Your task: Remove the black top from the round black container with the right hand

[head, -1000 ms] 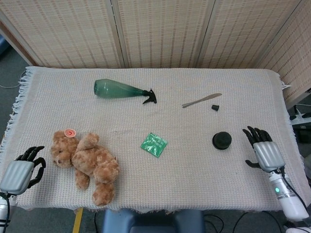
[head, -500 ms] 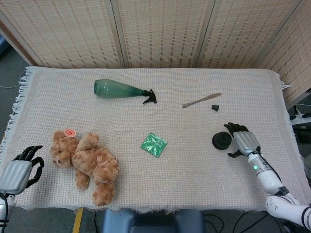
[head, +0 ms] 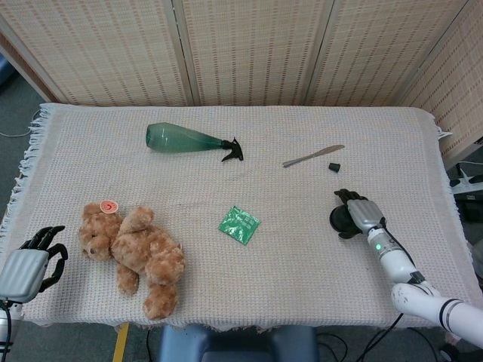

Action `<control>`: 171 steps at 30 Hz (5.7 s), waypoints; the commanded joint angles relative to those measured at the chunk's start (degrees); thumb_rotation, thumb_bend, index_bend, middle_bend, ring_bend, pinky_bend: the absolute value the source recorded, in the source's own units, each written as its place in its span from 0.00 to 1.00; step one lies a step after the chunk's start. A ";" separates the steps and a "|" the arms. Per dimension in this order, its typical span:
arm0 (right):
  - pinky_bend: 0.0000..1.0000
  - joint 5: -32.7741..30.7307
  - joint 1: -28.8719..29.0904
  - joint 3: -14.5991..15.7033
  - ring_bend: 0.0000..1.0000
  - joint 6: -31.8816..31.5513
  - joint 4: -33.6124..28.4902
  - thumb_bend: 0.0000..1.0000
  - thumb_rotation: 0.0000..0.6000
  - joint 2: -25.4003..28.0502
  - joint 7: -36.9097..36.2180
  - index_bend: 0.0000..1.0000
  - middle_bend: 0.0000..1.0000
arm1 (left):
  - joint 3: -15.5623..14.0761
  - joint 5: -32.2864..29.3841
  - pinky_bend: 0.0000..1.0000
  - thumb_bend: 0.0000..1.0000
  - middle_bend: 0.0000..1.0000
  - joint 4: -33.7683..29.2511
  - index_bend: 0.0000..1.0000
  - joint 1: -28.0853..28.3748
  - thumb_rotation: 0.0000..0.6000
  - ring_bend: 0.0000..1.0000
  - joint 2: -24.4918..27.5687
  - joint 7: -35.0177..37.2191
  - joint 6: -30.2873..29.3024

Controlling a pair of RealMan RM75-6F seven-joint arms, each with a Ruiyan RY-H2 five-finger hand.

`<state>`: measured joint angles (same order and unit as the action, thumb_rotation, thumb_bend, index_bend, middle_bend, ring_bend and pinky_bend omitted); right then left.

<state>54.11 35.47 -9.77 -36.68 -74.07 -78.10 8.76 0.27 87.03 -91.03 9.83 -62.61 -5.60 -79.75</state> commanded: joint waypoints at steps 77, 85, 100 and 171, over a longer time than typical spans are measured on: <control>0.82 40.72 -11.13 3.54 0.67 -54.52 15.76 0.10 1.00 -10.78 -30.10 0.53 0.52 | -0.06 0.22 0.39 0.53 0.15 0.16 0.57 -0.04 1.00 0.14 -0.56 -1.04 0.28; 0.83 31.93 -11.12 3.50 0.67 -40.22 7.54 0.10 1.00 -6.56 -19.19 0.54 0.52 | -0.02 -0.07 0.39 0.53 0.15 0.11 0.57 0.00 1.00 0.14 -0.59 -1.03 0.54; 0.84 -0.73 -2.49 -0.25 0.67 -12.68 -12.24 0.10 1.00 1.50 7.52 0.53 0.52 | 0.03 -0.60 0.39 0.53 0.16 -0.33 0.57 0.02 1.00 0.14 -0.23 -1.36 0.90; 0.72 -5.22 -2.57 4.02 0.51 -24.52 -11.02 0.10 1.00 -1.70 22.16 0.43 0.36 | -0.09 -0.57 0.39 0.53 0.16 -0.39 0.57 0.05 1.00 0.14 -0.35 -1.84 1.10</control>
<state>48.86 32.93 -5.72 -61.17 -85.09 -79.78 30.88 0.18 86.46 -91.42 9.88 -62.96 -7.44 -78.65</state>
